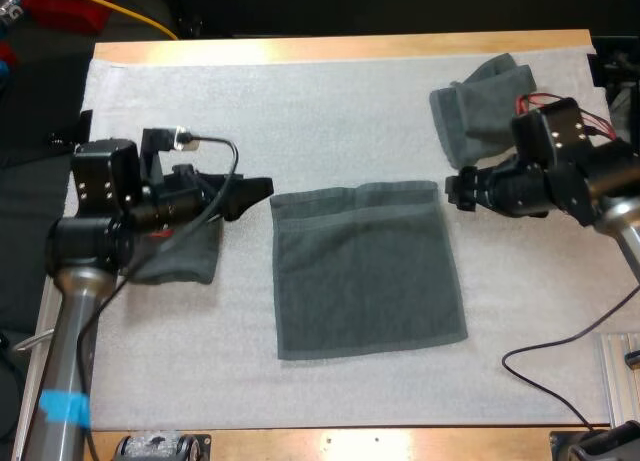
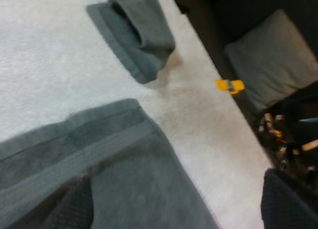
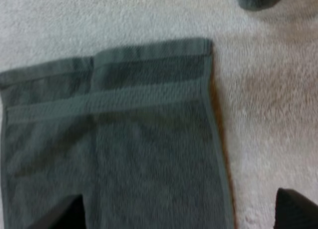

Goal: Pick towel from pile, fold and stack

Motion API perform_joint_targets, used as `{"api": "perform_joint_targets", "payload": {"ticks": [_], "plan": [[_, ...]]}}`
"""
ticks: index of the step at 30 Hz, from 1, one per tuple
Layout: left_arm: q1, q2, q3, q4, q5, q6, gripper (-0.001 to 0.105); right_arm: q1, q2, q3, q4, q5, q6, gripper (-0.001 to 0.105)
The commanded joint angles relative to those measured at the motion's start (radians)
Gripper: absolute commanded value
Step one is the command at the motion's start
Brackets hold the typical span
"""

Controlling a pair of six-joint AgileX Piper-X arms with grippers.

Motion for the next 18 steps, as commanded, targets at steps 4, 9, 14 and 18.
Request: {"api": "perform_joint_targets", "payload": {"ticks": [4, 9, 14, 18], "plan": [[-0.005, -0.096, -0.005, 0.126, -0.059, 0.058, 0.068, 0.036, -0.088, 0.000, 0.077, 0.038, -0.011, 0.073], [-0.005, -0.199, -0.005, 0.222, -0.109, 0.079, 0.068, 0.100, -0.176, 0.000, 0.136, 0.111, -0.011, 0.073], [-0.005, -0.309, -0.005, 0.291, -0.132, 0.079, 0.068, 0.161, -0.263, 0.001, 0.193, 0.164, 0.019, 0.073], [-0.008, -0.383, -0.004, 0.377, -0.180, 0.079, 0.068, 0.187, -0.337, 0.038, 0.226, 0.167, 0.062, 0.073]]}}
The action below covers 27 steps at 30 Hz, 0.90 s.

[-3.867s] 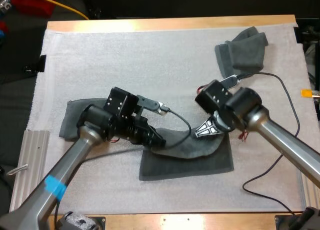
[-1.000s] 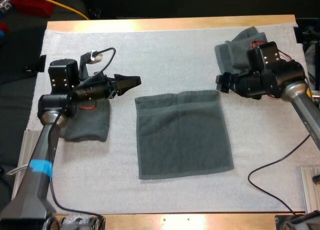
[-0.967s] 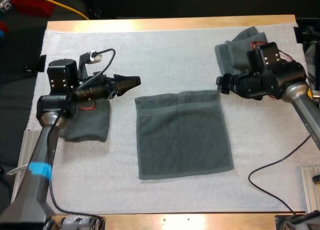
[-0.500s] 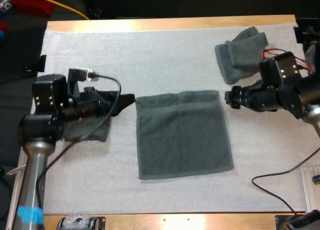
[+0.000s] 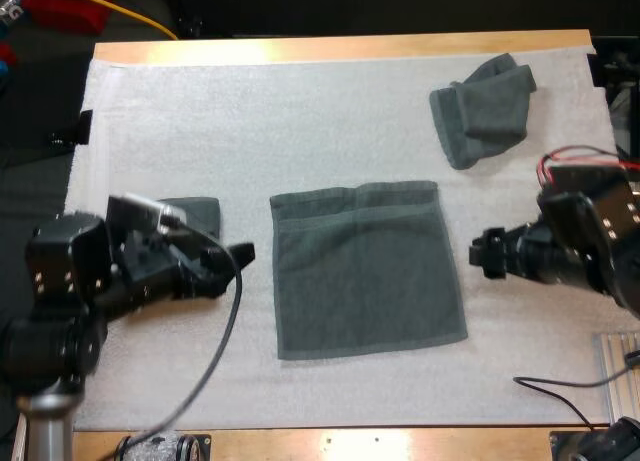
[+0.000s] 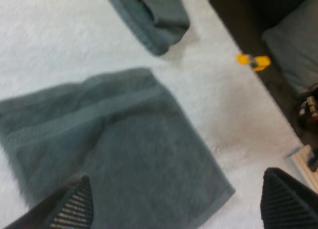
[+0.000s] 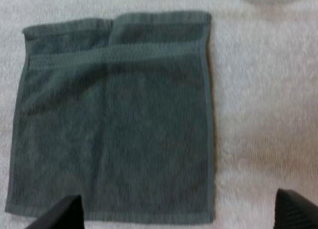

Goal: Pick towel from pile, fold and stack

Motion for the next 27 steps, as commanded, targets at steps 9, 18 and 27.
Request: {"api": "perform_joint_targets", "payload": {"ticks": [9, 18, 27], "plan": [[-0.123, -0.165, -0.003, 0.193, -0.173, 0.005, 0.068, 0.029, -0.210, 0.190, 0.033, 0.022, 0.086, 0.073], [-0.133, -0.230, -0.003, 0.360, -0.248, 0.007, 0.068, 0.028, -0.284, 0.390, -0.025, 0.007, 0.121, 0.073], [-0.133, -0.231, 0.015, 0.360, -0.248, 0.007, 0.068, 0.028, -0.246, 0.569, -0.262, -0.068, 0.157, 0.073]]}}
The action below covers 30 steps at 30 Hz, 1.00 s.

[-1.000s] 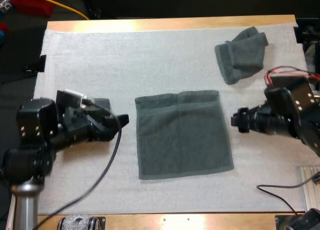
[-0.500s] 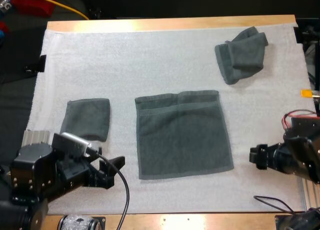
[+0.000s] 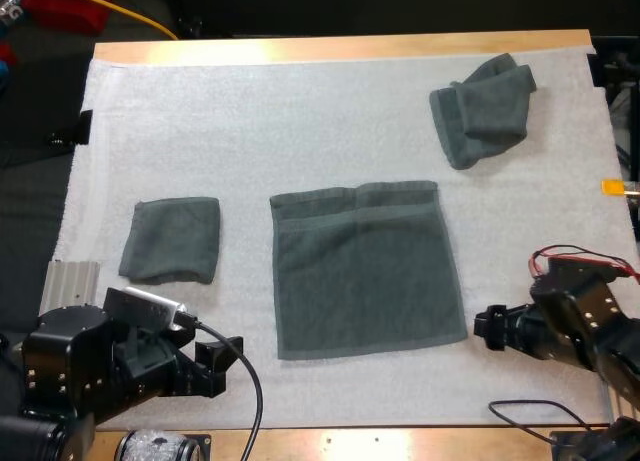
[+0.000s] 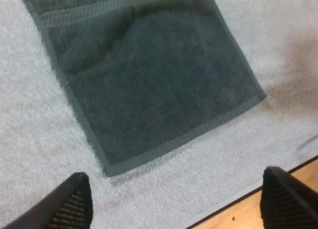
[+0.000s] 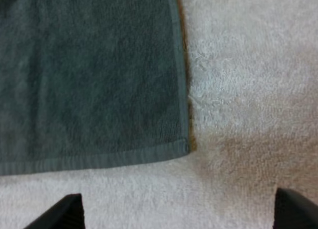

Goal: Pick towel from pile, fold and stack

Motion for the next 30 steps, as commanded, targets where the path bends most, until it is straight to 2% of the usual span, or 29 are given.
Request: {"api": "perform_joint_targets", "payload": {"ticks": [1, 8, 16, 23, 30], "plan": [[-0.006, -0.005, 0.006, 0.004, -0.010, 0.001, 0.068, -0.001, 0.010, 0.019, -0.031, -0.021, 0.007, 0.073], [-0.006, -0.005, 0.018, 0.004, -0.010, 0.001, 0.068, -0.029, 0.087, 0.114, -0.149, -0.079, 0.032, 0.073], [-0.006, -0.005, 0.018, 0.004, -0.008, 0.001, 0.068, -0.189, 0.163, 0.224, -0.336, -0.327, 0.032, 0.072], [-0.006, -0.005, 0.018, 0.004, -0.008, 0.001, 0.068, -0.258, 0.260, 0.292, -0.513, -0.496, 0.063, 0.072], [-0.006, -0.005, 0.018, 0.004, -0.008, 0.001, 0.068, -0.257, 0.381, 0.308, -0.622, -0.533, 0.097, 0.072]]}}
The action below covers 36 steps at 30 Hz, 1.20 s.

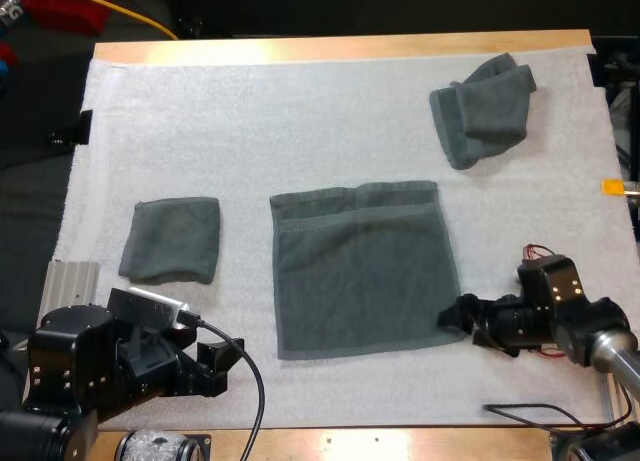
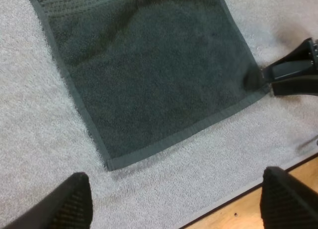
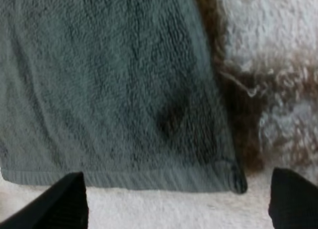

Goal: Pick towel from pile, fold and stack

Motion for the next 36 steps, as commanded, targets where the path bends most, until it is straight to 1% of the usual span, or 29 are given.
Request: {"api": "perform_joint_targets", "payload": {"ticks": [1, 5, 9, 13, 15, 17, 20, 21, 23, 27, 28, 33, 36], "plan": [[-0.006, -0.005, 0.000, 0.004, -0.007, 0.001, 0.068, -0.005, 0.019, 0.004, -0.021, -0.020, 0.007, 0.072], [-0.006, -0.005, 0.000, 0.004, -0.007, 0.001, 0.068, -0.005, 0.073, 0.004, -0.066, -0.057, 0.028, 0.072], [-0.006, -0.005, 0.000, 0.004, -0.007, 0.001, 0.068, -0.005, 0.120, 0.004, -0.092, -0.114, 0.039, 0.072], [-0.006, -0.005, 0.000, 0.004, -0.007, 0.001, 0.068, -0.005, 0.154, 0.004, -0.103, -0.121, 0.038, 0.072], [-0.006, -0.005, 0.000, 0.004, -0.007, 0.001, 0.068, -0.005, 0.154, 0.004, -0.111, -0.114, 0.038, 0.070], [-0.006, -0.005, 0.000, 0.004, -0.007, 0.001, 0.068, -0.005, 0.154, 0.004, -0.111, -0.097, 0.045, 0.064], [-0.006, -0.005, 0.000, 0.004, -0.007, 0.001, 0.068, -0.005, 0.154, 0.004, -0.104, -0.071, 0.060, 0.046], [-0.006, -0.005, 0.000, 0.003, -0.007, 0.001, 0.068, -0.005, 0.154, 0.004, -0.104, -0.060, 0.063, 0.038], [-0.006, -0.005, 0.000, 0.001, -0.007, 0.001, 0.068, -0.005, 0.154, 0.004, -0.105, -0.049, 0.065, 0.028], [-0.006, -0.005, 0.000, -0.030, -0.007, 0.001, 0.068, -0.005, 0.154, 0.004, -0.105, -0.034, 0.064, 0.003], [-0.006, -0.005, 0.000, -0.043, -0.007, 0.001, 0.068, -0.005, 0.154, 0.004, -0.105, -0.033, 0.064, 0.000], [-0.006, 0.001, 0.003, -0.108, -0.007, -0.008, 0.068, -0.005, 0.154, 0.004, -0.105, -0.030, 0.061, 0.001], [-0.006, 0.016, 0.034, -0.118, -0.007, -0.008, 0.068, -0.005, 0.154, 0.004, -0.105, -0.030, 0.061, 0.001]]}}
